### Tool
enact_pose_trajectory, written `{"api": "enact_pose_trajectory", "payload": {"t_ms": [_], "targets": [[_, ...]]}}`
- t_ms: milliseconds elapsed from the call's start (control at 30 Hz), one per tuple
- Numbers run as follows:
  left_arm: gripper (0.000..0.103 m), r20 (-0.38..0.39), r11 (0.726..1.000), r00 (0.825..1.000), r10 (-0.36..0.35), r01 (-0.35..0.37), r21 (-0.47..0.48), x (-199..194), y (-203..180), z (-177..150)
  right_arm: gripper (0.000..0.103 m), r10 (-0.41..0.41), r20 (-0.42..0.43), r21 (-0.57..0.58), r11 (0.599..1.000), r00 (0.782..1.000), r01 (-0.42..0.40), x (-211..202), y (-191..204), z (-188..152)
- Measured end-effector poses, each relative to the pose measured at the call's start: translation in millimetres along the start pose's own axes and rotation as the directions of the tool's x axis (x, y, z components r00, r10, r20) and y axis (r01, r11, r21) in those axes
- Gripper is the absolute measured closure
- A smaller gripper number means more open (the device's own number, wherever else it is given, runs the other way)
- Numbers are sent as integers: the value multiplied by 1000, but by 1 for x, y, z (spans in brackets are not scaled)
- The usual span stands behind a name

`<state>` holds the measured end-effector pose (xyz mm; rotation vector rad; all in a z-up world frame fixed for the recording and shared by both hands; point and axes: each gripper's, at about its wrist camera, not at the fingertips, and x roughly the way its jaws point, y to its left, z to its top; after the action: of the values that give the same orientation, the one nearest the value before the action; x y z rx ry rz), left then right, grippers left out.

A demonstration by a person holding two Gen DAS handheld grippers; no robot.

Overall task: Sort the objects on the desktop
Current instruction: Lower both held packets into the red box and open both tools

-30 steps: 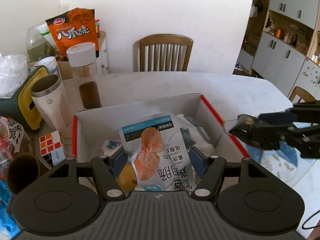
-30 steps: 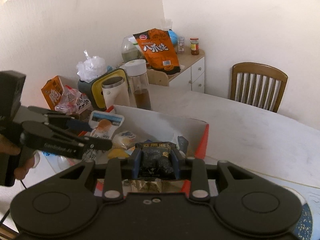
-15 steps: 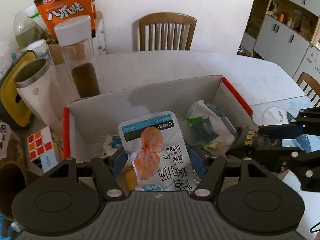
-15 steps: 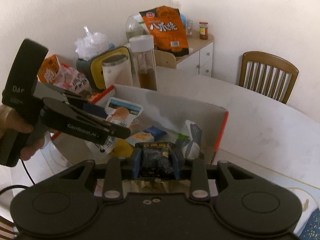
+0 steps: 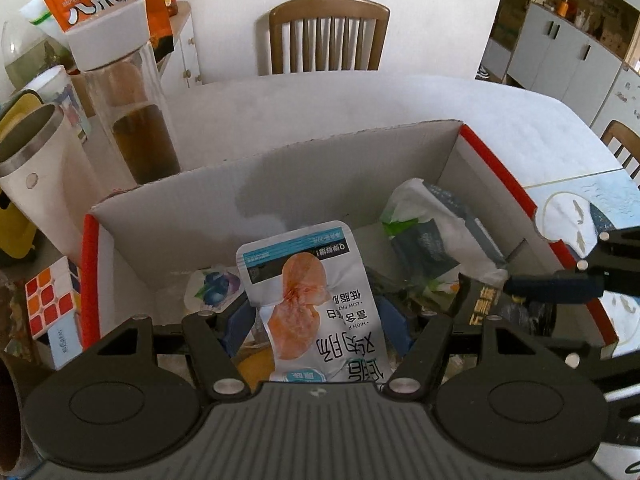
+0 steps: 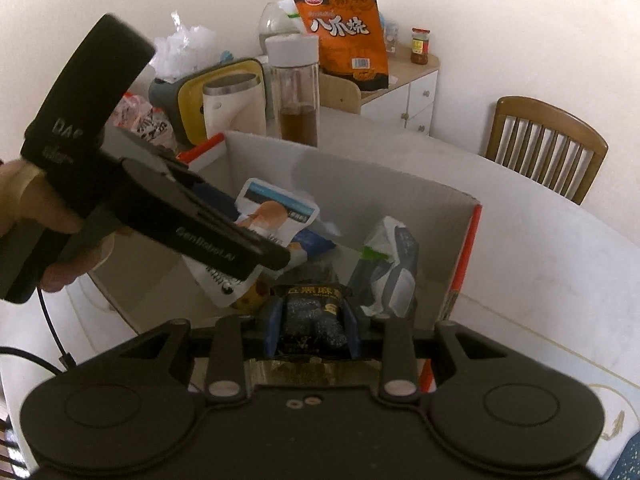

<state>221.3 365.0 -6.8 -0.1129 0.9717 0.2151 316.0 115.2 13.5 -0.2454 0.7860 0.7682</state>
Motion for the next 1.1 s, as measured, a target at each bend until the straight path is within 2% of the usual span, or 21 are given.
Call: {"api": "enact_pose_trajectory", "payload": {"t_ms": [233, 433, 567, 700, 800, 933, 1100], "targets": [[35, -25, 1000, 1000, 7, -7, 3, 10, -3, 3, 71, 8, -27, -58, 998, 1000, -9, 7, 11, -6], [34, -54, 1000, 999, 4, -4, 0, 17, -3, 2, 69, 26, -53, -46, 999, 998, -29, 9, 8, -8], [34, -47, 1000, 999, 10, -10, 0, 15, -3, 1, 66, 36, -67, -57, 998, 997, -40, 9, 7, -8], [34, -40, 1000, 999, 8, -9, -15, 12, -1, 0, 54, 53, -58, -42, 998, 997, -55, 5, 5, -10], [34, -36, 1000, 999, 0, -1, -24, 10, -1, 0, 54, 59, -51, -33, 998, 997, -61, 1, 3, -10], [28, -24, 1000, 1000, -3, 3, -31, 5, 0, -1, 54, 70, -43, -17, 997, 997, -71, -3, 2, -9], [27, -10, 999, 1000, 2, -2, -39, -2, -1, 0, 54, 84, -35, -19, 996, 996, -84, -11, 1, -9]]}}
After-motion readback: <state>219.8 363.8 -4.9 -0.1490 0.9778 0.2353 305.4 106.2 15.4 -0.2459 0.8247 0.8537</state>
